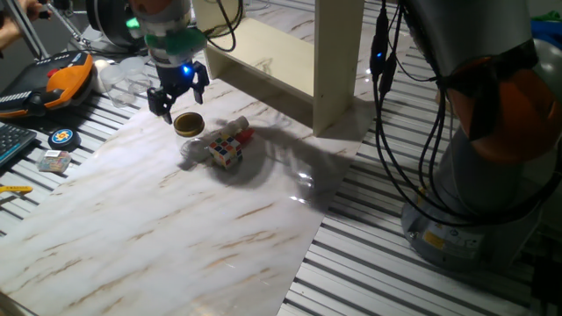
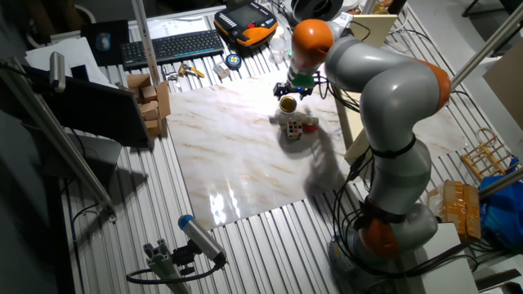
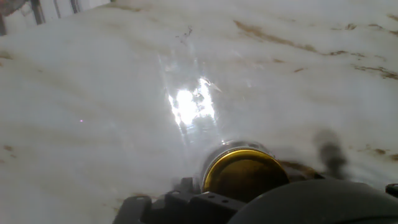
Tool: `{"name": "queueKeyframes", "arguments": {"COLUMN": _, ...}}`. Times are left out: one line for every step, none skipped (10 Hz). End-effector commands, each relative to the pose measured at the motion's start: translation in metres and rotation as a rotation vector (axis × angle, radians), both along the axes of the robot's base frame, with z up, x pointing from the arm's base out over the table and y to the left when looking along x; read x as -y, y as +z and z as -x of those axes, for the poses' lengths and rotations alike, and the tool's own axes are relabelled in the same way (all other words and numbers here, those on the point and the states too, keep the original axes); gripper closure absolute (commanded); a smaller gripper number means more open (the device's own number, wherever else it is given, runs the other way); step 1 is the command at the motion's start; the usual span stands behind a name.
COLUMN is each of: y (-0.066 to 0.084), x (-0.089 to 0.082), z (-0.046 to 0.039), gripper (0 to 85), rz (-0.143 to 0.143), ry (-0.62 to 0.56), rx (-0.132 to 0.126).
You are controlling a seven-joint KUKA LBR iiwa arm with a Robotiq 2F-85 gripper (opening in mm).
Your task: Take the object down from the shelf
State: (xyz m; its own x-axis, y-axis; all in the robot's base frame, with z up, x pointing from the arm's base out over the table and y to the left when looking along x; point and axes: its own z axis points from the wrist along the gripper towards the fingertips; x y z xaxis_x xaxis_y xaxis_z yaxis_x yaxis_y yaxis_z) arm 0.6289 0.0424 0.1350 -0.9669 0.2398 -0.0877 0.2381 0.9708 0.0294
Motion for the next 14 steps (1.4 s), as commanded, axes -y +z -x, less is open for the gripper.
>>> {"name": "queueKeyframes", "arguments": {"y": 0.012, "x": -0.001, "z": 0.0014, "gripper": 17.0, "rz": 0.011, "ry": 0.009, "rx": -0.008}}
{"name": "queueKeyframes", "arguments": {"y": 0.024, "x": -0.002, "z": 0.0025, "gripper": 34.0, "rz": 0.026, "ry": 0.018, "rx": -0.018}}
{"name": "queueKeyframes", "arguments": {"y": 0.037, "x": -0.002, "z": 0.0027, "gripper": 51.0, "rz": 0.043, "ry": 0.024, "rx": -0.029}}
{"name": "queueKeyframes", "arguments": {"y": 0.048, "x": -0.002, "z": 0.0038, "gripper": 51.0, "rz": 0.051, "ry": 0.031, "rx": -0.036}}
{"name": "queueKeyframes", "arguments": {"y": 0.055, "x": 0.000, "z": 0.0064, "gripper": 68.0, "rz": 0.049, "ry": 0.037, "rx": -0.036}}
{"name": "queueKeyframes", "arguments": {"y": 0.062, "x": 0.002, "z": 0.0100, "gripper": 68.0, "rz": 0.035, "ry": 0.041, "rx": -0.035}}
{"name": "queueKeyframes", "arguments": {"y": 0.069, "x": 0.005, "z": 0.0140, "gripper": 68.0, "rz": 0.023, "ry": 0.042, "rx": -0.037}}
{"name": "queueKeyframes", "arguments": {"y": 0.078, "x": 0.008, "z": 0.0172, "gripper": 68.0, "rz": 0.014, "ry": 0.052, "rx": -0.040}}
{"name": "queueKeyframes", "arguments": {"y": 0.087, "x": 0.010, "z": 0.0189, "gripper": 85.0, "rz": 0.010, "ry": 0.064, "rx": -0.050}}
{"name": "queueKeyframes", "arguments": {"y": 0.093, "x": 0.009, "z": 0.0224, "gripper": 85.0, "rz": 0.012, "ry": 0.070, "rx": -0.049}}
{"name": "queueKeyframes", "arguments": {"y": 0.097, "x": 0.009, "z": 0.0273, "gripper": 85.0, "rz": 0.015, "ry": 0.078, "rx": -0.040}}
{"name": "queueKeyframes", "arguments": {"y": 0.101, "x": 0.010, "z": 0.0315, "gripper": 85.0, "rz": 0.000, "ry": 0.084, "rx": -0.031}}
{"name": "queueKeyframes", "arguments": {"y": 0.106, "x": 0.013, "z": 0.0350, "gripper": 85.0, "rz": -0.004, "ry": 0.104, "rx": -0.028}}
{"name": "queueKeyframes", "arguments": {"y": 0.111, "x": 0.018, "z": 0.0385, "gripper": 85.0, "rz": 0.004, "ry": 0.124, "rx": -0.022}}
